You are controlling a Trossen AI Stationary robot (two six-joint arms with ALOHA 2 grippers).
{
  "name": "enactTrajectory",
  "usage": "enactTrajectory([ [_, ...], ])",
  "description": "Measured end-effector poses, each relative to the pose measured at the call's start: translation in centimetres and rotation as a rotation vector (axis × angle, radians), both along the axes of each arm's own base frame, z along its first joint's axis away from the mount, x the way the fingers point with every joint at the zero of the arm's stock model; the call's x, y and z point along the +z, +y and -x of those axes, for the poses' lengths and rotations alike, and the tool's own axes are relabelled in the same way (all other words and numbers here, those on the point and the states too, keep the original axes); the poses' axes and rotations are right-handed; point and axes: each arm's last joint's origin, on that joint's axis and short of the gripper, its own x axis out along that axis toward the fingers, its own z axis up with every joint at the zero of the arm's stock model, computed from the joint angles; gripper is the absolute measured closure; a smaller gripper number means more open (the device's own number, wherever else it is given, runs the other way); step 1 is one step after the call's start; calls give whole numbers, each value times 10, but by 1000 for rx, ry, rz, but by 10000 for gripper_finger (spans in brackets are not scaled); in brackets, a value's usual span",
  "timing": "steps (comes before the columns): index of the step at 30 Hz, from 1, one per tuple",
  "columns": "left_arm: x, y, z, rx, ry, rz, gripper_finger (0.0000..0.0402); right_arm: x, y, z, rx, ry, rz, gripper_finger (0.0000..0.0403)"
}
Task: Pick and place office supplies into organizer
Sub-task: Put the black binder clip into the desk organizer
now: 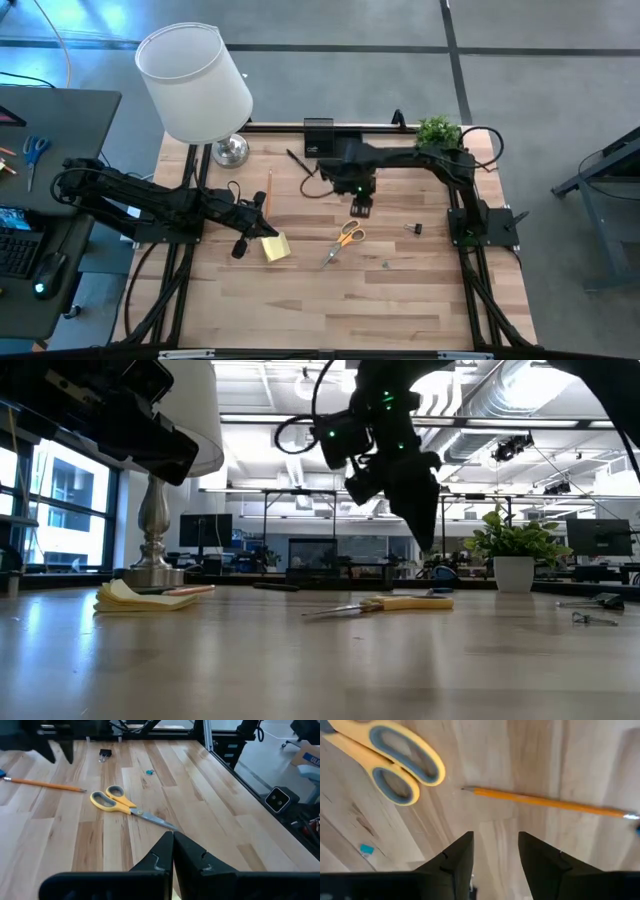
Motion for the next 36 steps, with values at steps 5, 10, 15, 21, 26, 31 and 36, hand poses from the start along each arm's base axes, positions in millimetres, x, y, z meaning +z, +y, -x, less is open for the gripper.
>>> enactTrajectory([
  [5,-1,0,0,6,6,-2,401,8,22,14,-17,-46,103,279],
  [10,-2,0,1,7,18,1,401,18,41,44,-108,-207,162,299],
  [15,-1,1,0,26,16,-7,401,17,61,74,-279,-315,156,314],
  [21,0,2,0,57,1,-18,401,2,85,109,-305,-257,145,317],
  [26,1,2,-1,58,-14,-15,401,-13,100,131,-285,-159,148,295],
  [31,1,2,-1,58,-15,-14,401,-22,105,146,-281,-86,177,251],
  [36,1,2,-1,58,-12,-14,401,-31,105,154,-269,-45,205,204],
])
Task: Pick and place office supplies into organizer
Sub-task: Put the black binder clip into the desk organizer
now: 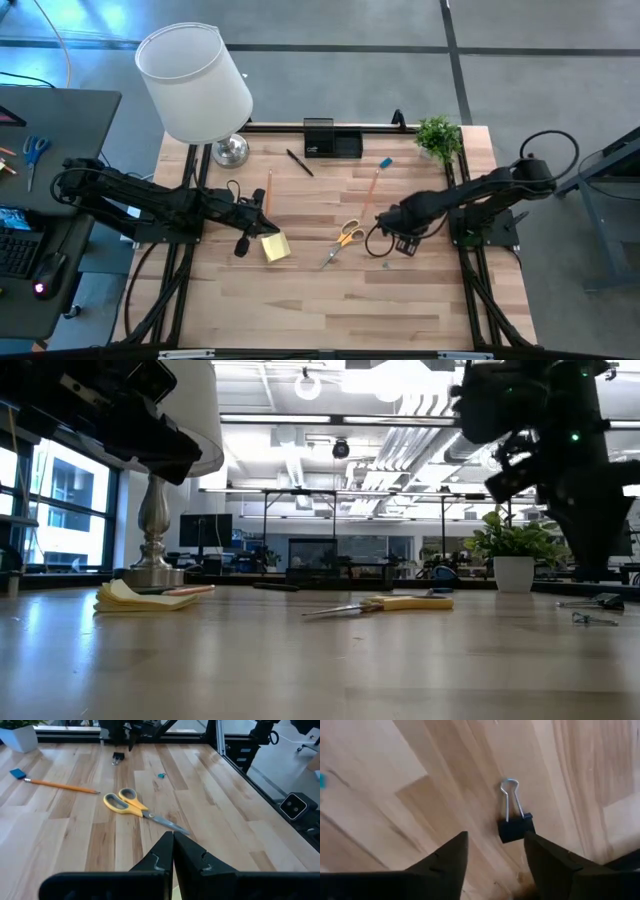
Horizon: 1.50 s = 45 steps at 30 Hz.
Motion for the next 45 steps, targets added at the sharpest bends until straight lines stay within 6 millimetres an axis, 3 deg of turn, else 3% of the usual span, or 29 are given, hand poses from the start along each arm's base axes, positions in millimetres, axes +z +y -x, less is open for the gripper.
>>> enactTrajectory([
  [7,0,0,0,0,4,0,401,-18,-3,15,9,65,30,167],
  [14,0,0,0,0,4,0,401,-31,-5,24,71,87,43,164],
  [27,-1,0,1,-6,14,3,401,-37,-7,17,179,-13,117,164],
  [45,-2,0,1,-11,20,-5,401,-40,-4,20,91,-2,11,171],
])
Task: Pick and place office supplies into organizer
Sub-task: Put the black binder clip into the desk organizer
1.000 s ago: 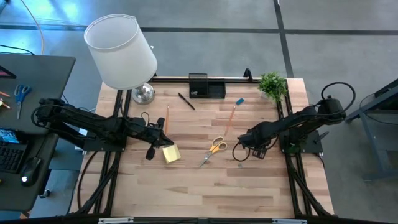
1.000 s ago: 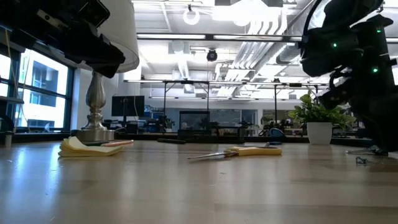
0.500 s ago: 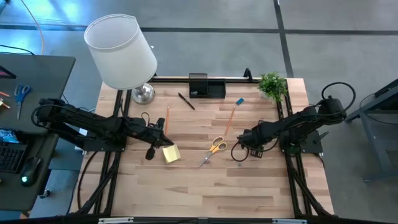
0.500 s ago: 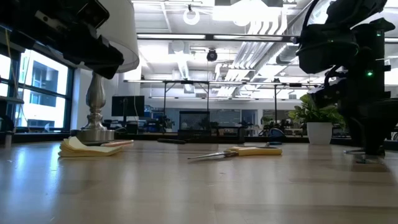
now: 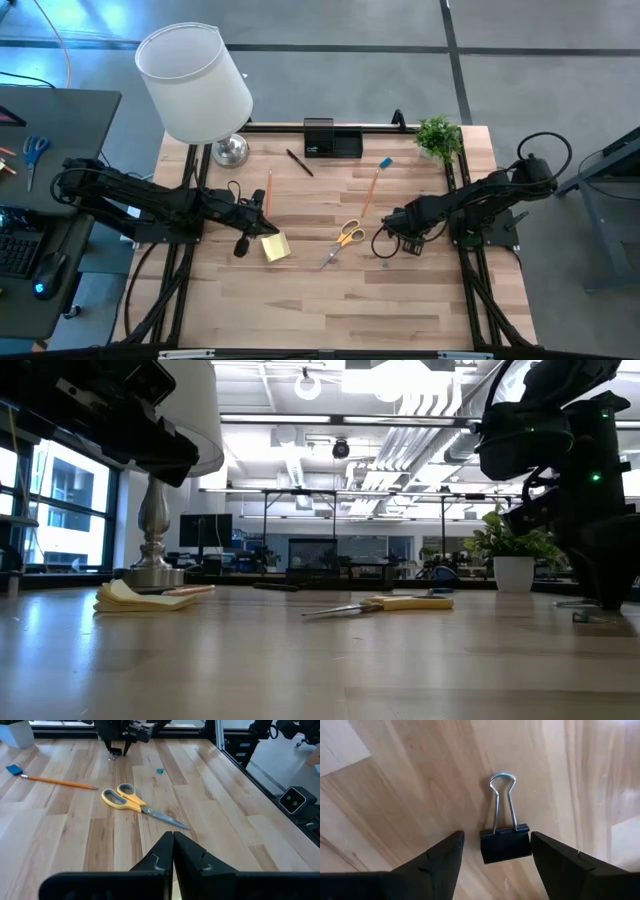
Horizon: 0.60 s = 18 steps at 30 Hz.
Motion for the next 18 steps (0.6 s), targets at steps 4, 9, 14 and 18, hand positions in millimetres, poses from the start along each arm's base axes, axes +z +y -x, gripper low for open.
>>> enactTrajectory([
  [4,-1,0,0,0,7,0,401,-1,0,-1,-4,-10,-11,171],
  [9,-1,0,0,0,7,0,401,-2,2,-4,-25,-46,-52,179],
  [14,-1,0,0,0,7,0,401,-2,4,-10,-64,-105,-90,203],
  [18,0,0,0,0,2,0,401,-2,5,-12,-71,-121,-99,228],
])
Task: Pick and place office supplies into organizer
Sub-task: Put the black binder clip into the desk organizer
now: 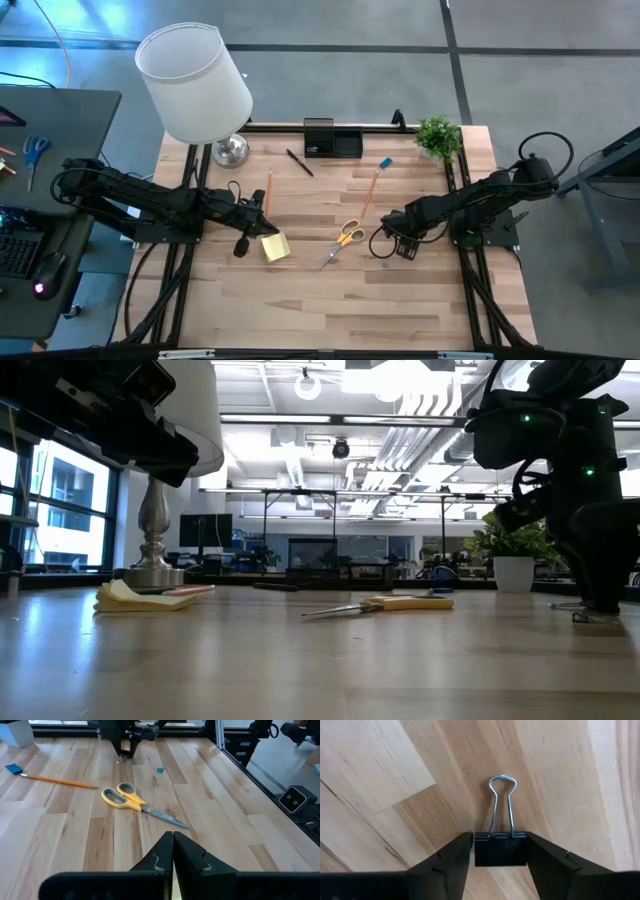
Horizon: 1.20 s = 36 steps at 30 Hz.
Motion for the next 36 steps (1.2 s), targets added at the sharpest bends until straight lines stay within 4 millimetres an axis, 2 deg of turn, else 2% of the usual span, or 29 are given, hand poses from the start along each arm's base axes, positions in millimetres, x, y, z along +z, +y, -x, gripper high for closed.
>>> enactTrajectory([
  [7,0,0,0,0,0,0,401,5,1,-5,-25,-8,-2,267],
  [13,0,0,0,0,-1,0,401,23,4,-27,-1,-145,15,259],
  [18,0,0,0,0,-2,0,401,49,6,-51,46,-291,61,252],
  [22,0,0,0,0,-3,-1,401,76,4,-71,96,-433,166,258],
  [28,0,0,0,0,-3,-1,401,109,-13,-101,152,-615,346,258],
  [33,2,0,-1,-1,-20,-4,401,117,-39,-132,225,-687,437,253],
  [36,2,0,-1,-1,-25,-3,401,112,-60,-152,270,-676,483,255],
])
